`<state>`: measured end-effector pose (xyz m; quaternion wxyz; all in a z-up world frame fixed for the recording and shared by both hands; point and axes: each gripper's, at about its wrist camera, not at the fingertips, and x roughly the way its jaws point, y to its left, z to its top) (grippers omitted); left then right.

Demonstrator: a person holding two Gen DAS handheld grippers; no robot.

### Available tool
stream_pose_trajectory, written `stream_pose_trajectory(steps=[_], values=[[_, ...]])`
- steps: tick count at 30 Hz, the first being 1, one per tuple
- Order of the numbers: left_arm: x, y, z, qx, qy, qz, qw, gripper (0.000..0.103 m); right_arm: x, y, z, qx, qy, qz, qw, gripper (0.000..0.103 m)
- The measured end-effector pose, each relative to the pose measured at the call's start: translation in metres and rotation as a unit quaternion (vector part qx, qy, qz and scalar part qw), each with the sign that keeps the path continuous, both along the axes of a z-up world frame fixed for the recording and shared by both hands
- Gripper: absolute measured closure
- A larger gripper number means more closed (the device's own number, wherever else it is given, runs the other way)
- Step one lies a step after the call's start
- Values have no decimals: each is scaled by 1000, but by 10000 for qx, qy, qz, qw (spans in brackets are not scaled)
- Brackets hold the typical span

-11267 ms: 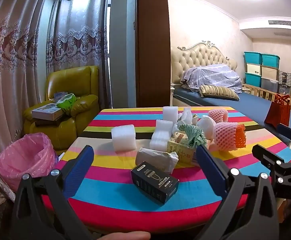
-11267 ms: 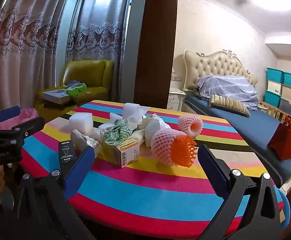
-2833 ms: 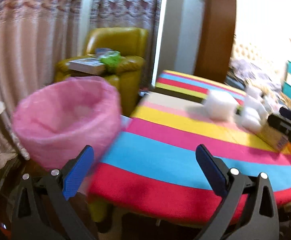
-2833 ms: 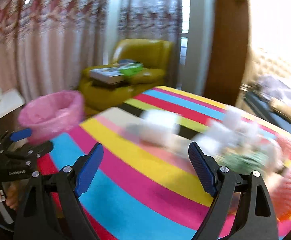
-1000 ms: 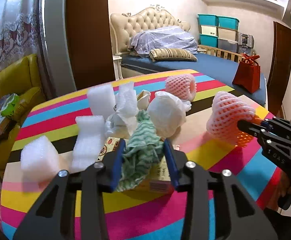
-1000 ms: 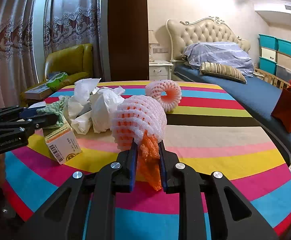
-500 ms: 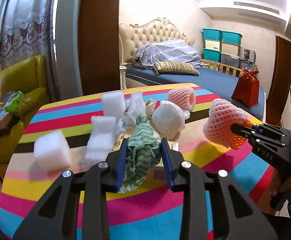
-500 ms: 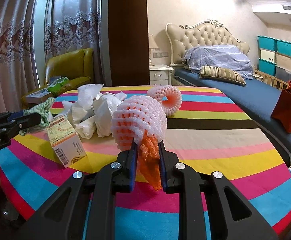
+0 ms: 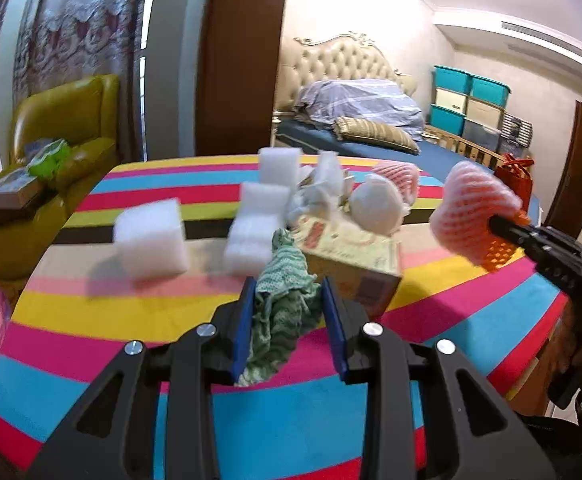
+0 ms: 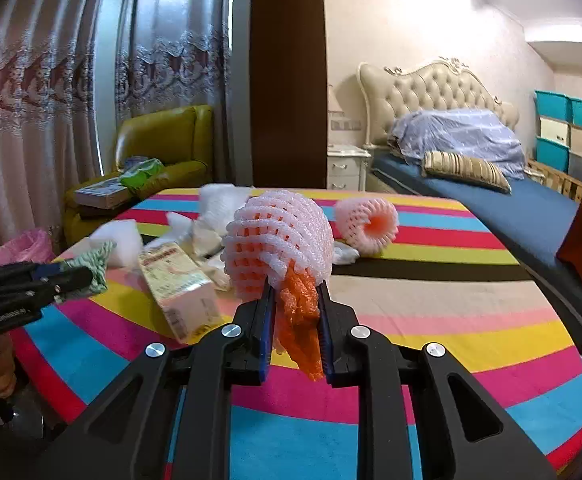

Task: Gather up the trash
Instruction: 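Grasp the green cloth with the left tool while the right tool holds the foam net, then carry the cloth and foam net to the pink bin and release both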

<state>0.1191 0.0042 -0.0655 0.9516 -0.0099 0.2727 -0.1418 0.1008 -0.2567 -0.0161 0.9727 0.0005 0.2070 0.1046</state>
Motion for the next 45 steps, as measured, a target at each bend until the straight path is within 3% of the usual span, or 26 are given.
stream_pose_trajectory(steps=[6,14,29,35,41,45], values=[[-5,28,-6,-188,220,278,9992,71,-13,19,10,-67,-269,248,9993,82],[-26,53,-7,14,61,637,9980,71,-25,44,8,117,-285,697,9971,82],[-76,134,-13,38,105,1583,9873,70,-43,120,-4,-527,-182,1620,9852,82],[-89,162,3,2,-162,1938,9809,70,-39,155,-1,-799,-162,2033,9757,82],[-97,209,24,-39,-424,2422,9693,70,-27,213,3,-961,-70,2757,9564,82],[-97,249,33,-208,-364,2716,9615,69,-19,256,13,-921,-13,3207,9427,82]])
